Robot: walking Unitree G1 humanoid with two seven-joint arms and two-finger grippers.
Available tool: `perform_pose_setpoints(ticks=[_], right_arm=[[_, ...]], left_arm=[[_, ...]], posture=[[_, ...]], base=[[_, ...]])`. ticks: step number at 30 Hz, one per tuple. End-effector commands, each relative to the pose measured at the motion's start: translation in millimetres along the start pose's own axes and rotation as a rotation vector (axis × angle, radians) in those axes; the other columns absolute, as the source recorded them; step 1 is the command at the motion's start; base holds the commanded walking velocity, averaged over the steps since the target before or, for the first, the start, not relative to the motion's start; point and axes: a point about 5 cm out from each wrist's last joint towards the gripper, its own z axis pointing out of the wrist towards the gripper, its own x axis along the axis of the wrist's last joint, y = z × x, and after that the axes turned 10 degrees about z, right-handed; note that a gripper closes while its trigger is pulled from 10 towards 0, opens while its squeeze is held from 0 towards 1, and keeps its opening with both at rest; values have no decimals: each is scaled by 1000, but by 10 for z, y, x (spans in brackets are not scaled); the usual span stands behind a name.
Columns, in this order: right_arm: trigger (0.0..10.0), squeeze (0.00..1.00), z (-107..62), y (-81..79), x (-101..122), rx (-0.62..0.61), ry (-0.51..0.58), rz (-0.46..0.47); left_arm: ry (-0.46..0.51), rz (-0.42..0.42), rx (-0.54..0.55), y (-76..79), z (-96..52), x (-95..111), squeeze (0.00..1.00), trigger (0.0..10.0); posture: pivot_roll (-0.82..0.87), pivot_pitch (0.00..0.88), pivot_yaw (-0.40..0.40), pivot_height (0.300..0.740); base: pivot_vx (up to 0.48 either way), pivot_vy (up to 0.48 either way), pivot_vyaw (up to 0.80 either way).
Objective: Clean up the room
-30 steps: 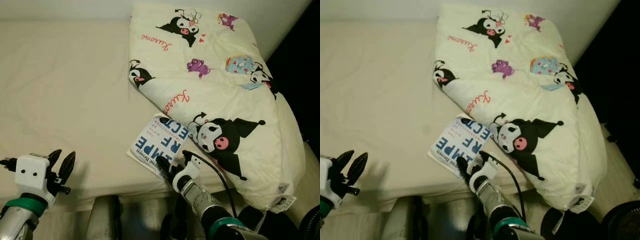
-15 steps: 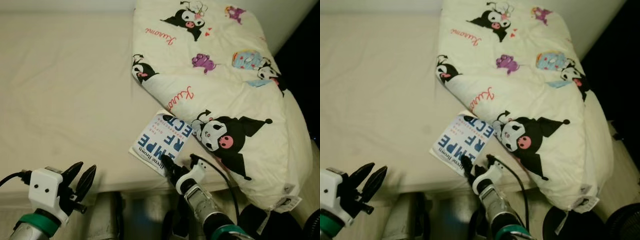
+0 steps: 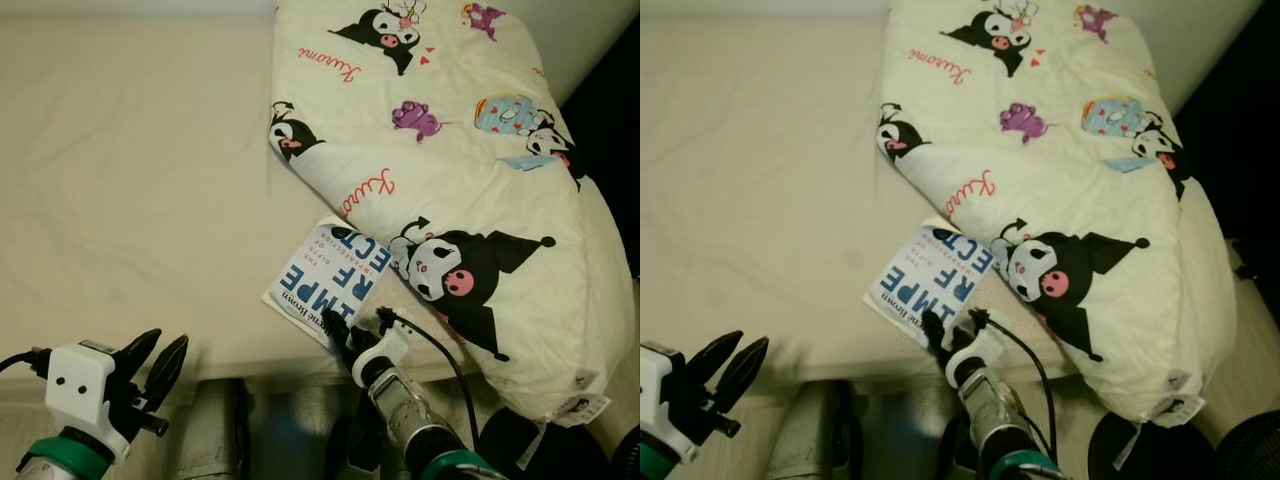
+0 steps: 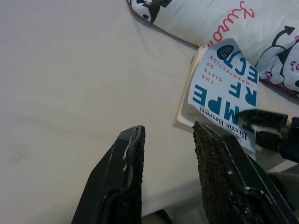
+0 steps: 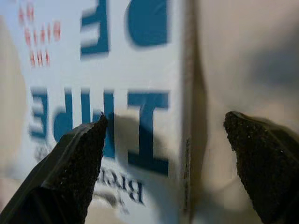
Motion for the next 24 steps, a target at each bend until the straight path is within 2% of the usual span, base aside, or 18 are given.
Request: perform_pose_setpoints(ticks=[1,9,10,11,13,14,16,17,18,23,24], right_arm=[[10000,0,-19,-268,-963,-17,-222,288],[10000,0,7,-323,-937,16,-208,317],[10000,0,27,-352,-886,44,-169,319],[7765,0,43,-380,-841,71,-132,333],[7765,0,52,-397,-811,88,-109,345],[2667,0,58,-415,-801,104,-102,358],[2667,0,58,-415,-801,104,-102,358],[980,0,57,-441,-825,126,-119,368],[431,0,54,-472,-858,154,-144,379],[510,0,48,-527,-910,200,-182,396],[1451,0,46,-564,-941,224,-203,404]], left_arm=[[-25,-12,-9,21,-65,-20,0,10000],[-26,-14,-10,21,-76,-5,0,10000],[-25,-15,-12,24,-80,1,0,10000],[-24,-16,-15,26,-82,6,0,10000],[-23,-17,-16,26,-84,9,0,10000],[-23,-17,-18,25,-85,13,0,10000],[-23,-17,-18,25,-85,13,0,10000],[-22,-18,-19,23,-84,16,0,10000],[-20,-18,-20,23,-82,20,0,10000],[-17,-19,-23,25,-77,27,0,10000],[-16,-20,-25,29,-76,30,0,10000]], posture=[[336,370,30,615],[338,369,30,615],[339,372,36,615],[339,373,38,615],[339,373,38,615],[338,374,40,615],[338,374,40,615],[337,375,40,615],[337,374,40,615],[336,373,40,615],[335,375,40,615]], base=[[0,0,0],[0,0,0],[0,0,0],[0,0,0],[0,0,0],[0,0,0],[0,0,0],[0,0,0],[0,0,0],[0,0,0],[0,0,0]])
